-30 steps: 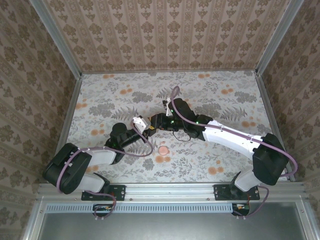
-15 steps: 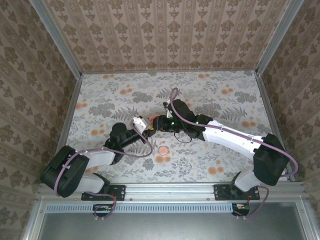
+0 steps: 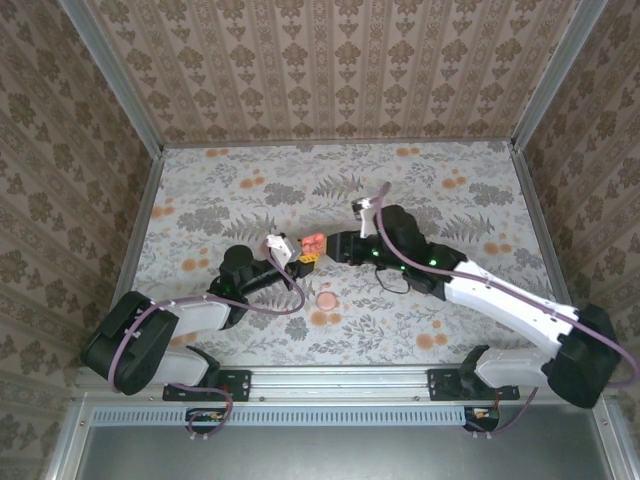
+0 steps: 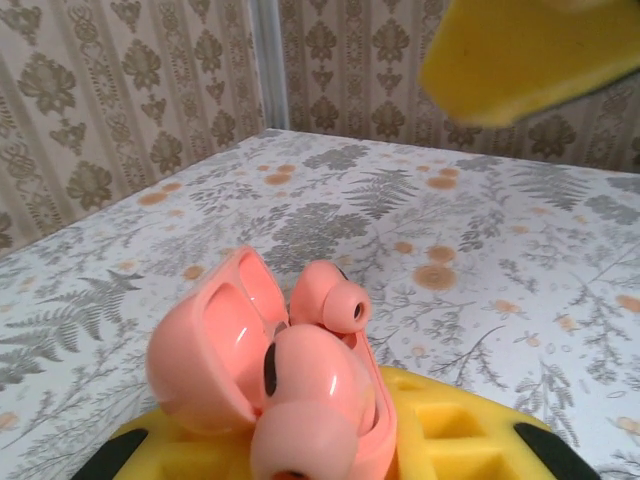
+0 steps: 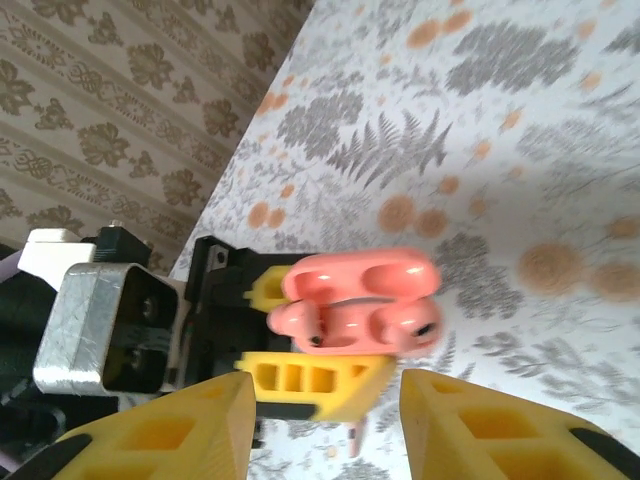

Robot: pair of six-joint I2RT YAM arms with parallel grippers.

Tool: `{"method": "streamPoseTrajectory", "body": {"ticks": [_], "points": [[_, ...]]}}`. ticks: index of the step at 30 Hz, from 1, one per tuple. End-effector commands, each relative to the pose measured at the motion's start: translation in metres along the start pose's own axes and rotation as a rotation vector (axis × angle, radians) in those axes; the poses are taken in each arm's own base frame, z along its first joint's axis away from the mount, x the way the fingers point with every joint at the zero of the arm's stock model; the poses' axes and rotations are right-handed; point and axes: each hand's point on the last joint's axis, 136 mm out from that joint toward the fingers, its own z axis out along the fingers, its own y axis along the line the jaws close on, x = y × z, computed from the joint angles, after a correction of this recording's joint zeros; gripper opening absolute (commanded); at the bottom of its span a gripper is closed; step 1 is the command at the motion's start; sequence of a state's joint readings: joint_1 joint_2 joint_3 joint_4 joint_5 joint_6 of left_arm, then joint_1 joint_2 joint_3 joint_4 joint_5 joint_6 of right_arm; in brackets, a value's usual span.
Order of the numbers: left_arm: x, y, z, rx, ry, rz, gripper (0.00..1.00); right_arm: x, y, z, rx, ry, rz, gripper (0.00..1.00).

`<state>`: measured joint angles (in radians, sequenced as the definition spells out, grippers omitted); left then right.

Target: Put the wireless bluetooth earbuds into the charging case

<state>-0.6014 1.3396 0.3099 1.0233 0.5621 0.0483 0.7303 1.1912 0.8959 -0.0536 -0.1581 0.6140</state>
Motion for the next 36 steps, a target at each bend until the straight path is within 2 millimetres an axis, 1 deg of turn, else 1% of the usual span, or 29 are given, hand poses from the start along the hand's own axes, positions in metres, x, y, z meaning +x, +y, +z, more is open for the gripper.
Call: {"method": "streamPoseTrajectory", "body": {"ticks": [1,4,8,10,14,17,20,22,26,30,36], "points": [[-0.019,-0.021,0.0,0.132,-0.042,-0.029,0.21,-0.012,-0.009,-0.021,-0.048,-0.089,-0.143,0.45],[-0.029,-0.033,-0.002,0.208,-0.062,-0.034,0.2,-0.013,-0.015,-0.036,-0.108,-0.104,-0.225,0.46],[-0.042,-0.05,-0.005,0.323,-0.079,-0.03,0.21,-0.002,-0.006,-0.05,-0.235,-0.082,-0.427,0.51],[-0.048,-0.054,-0.006,0.359,-0.09,-0.032,0.21,0.003,-0.003,-0.054,-0.288,-0.057,-0.472,0.53],[-0.056,-0.061,-0.006,0.412,-0.111,-0.046,0.21,0.018,-0.003,-0.056,-0.37,-0.023,-0.55,0.61],[-0.06,-0.064,-0.005,0.431,-0.131,-0.048,0.21,0.03,-0.005,-0.057,-0.403,-0.034,-0.641,0.63],[-0.065,-0.065,-0.005,0.44,-0.158,-0.053,0.21,0.042,-0.007,-0.058,-0.429,-0.032,-0.731,0.63],[-0.068,-0.065,-0.005,0.447,-0.179,-0.063,0.21,0.047,-0.01,-0.056,-0.435,-0.036,-0.762,0.62],[-0.072,-0.068,-0.004,0.473,-0.197,-0.076,0.21,0.046,-0.005,-0.053,-0.485,-0.078,-0.788,0.57],[-0.077,-0.07,-0.004,0.474,-0.208,-0.067,0.21,0.039,-0.003,-0.048,-0.488,-0.093,-0.78,0.57],[-0.085,-0.073,-0.007,0.472,-0.23,-0.052,0.21,0.033,0.007,-0.042,-0.546,-0.1,-0.788,0.56]]}}
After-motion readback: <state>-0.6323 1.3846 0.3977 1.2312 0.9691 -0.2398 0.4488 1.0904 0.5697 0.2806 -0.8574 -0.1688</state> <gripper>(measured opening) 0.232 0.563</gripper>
